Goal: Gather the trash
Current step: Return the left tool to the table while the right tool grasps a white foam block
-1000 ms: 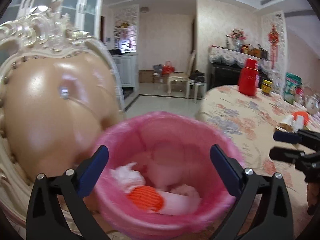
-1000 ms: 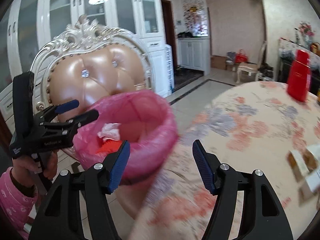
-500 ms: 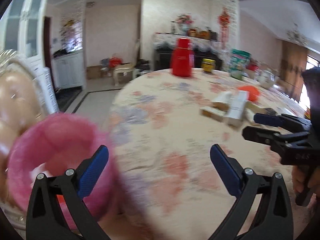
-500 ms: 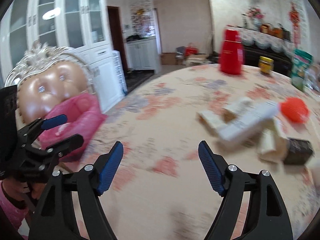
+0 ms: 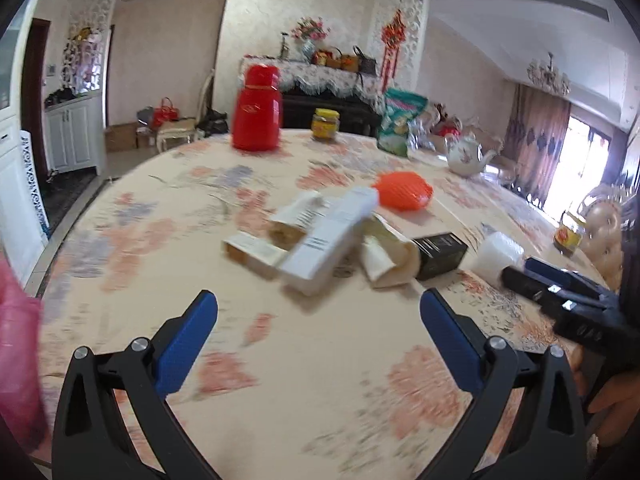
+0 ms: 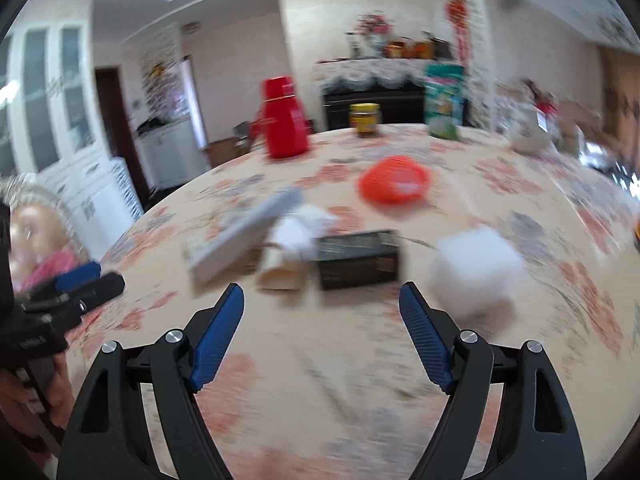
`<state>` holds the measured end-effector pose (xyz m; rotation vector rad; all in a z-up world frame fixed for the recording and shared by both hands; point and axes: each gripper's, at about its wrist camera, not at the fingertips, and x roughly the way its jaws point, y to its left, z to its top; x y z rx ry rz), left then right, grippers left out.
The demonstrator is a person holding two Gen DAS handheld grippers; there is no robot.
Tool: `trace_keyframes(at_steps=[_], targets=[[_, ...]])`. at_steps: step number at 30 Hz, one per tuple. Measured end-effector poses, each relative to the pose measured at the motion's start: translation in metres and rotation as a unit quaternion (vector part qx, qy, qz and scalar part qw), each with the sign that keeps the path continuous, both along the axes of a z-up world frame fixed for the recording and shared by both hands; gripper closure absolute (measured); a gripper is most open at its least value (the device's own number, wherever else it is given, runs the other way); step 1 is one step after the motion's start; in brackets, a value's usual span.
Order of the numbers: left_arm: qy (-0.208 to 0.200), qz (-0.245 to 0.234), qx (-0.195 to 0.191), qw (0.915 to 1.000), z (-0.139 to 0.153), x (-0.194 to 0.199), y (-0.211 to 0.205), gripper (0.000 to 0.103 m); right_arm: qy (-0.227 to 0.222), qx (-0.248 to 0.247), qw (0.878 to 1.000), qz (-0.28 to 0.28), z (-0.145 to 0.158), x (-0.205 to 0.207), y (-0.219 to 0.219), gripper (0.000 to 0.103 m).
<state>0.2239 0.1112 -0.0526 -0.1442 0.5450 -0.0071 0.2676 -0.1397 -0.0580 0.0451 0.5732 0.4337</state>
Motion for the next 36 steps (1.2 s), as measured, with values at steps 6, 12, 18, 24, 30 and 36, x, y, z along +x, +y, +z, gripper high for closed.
trace_keyframes(at_steps=[6,12,18,24,30,36], targets=[[0.007,-0.03,0.042,0.9987,-0.009,0.033,-0.043,0.005,0.034,-0.018,0.993,-0.112,-0.01,0.023,-0.062,0.027],[0.011,-0.046,0.038,0.9982,-0.013,0.037,-0.044,0.005,0.039,-0.021,0.988,-0.151,-0.018,0.033,-0.081,0.027],[0.062,0.008,0.005,0.998,-0.023,0.045,-0.019,0.005,0.065,-0.002,0.987,-0.144,-0.025,0.043,-0.073,0.02],[0.074,-0.004,0.011,0.9972,-0.025,0.046,-0.022,0.005,0.094,-0.063,0.985,-0.132,-0.034,0.076,-0.053,0.019],[0.066,-0.007,0.013,0.9977,-0.024,0.043,-0.024,0.005,0.136,-0.078,0.981,-0.115,-0.046,0.107,-0.045,0.019],[0.075,-0.009,0.016,0.997,-0.025,0.045,-0.026,0.005,0.145,-0.075,0.982,-0.094,-0.048,0.114,-0.038,0.027]])
